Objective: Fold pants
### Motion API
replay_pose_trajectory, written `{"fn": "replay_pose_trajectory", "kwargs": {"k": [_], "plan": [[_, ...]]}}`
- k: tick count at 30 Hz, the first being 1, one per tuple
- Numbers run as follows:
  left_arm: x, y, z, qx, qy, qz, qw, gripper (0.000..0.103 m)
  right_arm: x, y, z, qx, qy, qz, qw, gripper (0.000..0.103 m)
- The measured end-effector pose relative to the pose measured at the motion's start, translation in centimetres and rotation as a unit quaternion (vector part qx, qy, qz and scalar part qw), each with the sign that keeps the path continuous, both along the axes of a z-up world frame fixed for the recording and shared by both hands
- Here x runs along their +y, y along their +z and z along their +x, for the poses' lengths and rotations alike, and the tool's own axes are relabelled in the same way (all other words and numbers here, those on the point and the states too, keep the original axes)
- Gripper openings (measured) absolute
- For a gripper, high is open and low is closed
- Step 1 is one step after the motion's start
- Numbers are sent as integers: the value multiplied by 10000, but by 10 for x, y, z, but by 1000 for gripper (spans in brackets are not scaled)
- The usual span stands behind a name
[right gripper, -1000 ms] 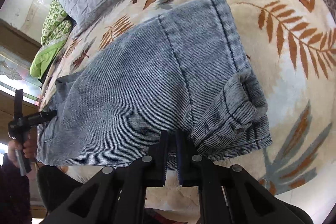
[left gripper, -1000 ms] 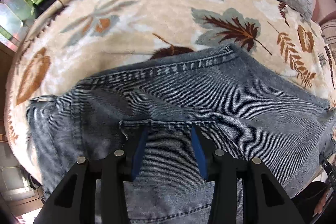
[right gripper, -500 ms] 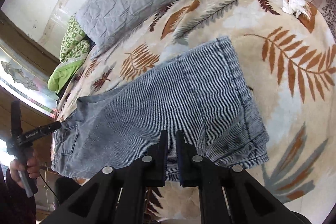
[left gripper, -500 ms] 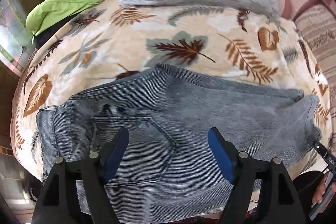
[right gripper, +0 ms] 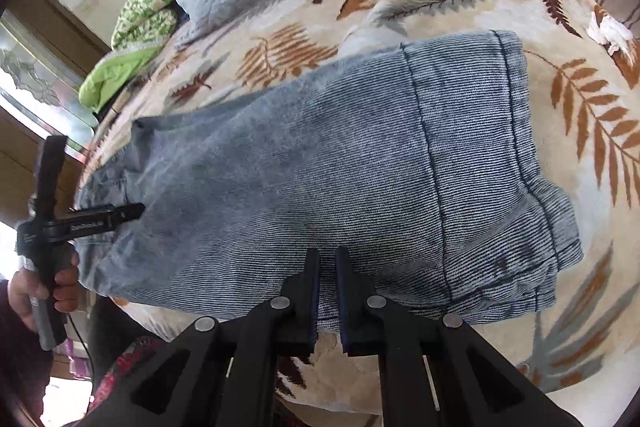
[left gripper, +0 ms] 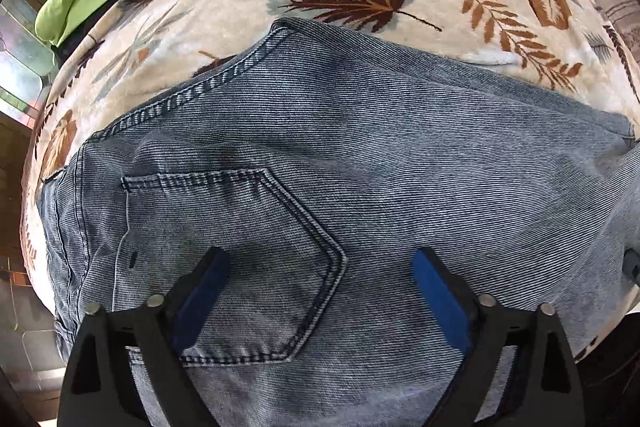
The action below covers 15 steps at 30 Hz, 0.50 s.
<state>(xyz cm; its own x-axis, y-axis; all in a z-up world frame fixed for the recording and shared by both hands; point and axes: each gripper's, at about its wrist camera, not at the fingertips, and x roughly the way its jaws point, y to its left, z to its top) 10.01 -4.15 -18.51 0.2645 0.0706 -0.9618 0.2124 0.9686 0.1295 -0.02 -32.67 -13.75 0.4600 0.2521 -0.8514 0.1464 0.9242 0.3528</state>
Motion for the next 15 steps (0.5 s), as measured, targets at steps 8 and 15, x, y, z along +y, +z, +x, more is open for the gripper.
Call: {"fn": "replay_pose_trajectory", "kwargs": {"k": [8, 15], "plan": [[16, -8, -3, -102, -225, -389, 9989, 103, -11, -11, -2, 61, -174, 364, 9992, 10], [19, -10, -9, -187, -438, -419, 9980, 103, -8, -12, -13, 4, -468, 440, 9979, 10]]}}
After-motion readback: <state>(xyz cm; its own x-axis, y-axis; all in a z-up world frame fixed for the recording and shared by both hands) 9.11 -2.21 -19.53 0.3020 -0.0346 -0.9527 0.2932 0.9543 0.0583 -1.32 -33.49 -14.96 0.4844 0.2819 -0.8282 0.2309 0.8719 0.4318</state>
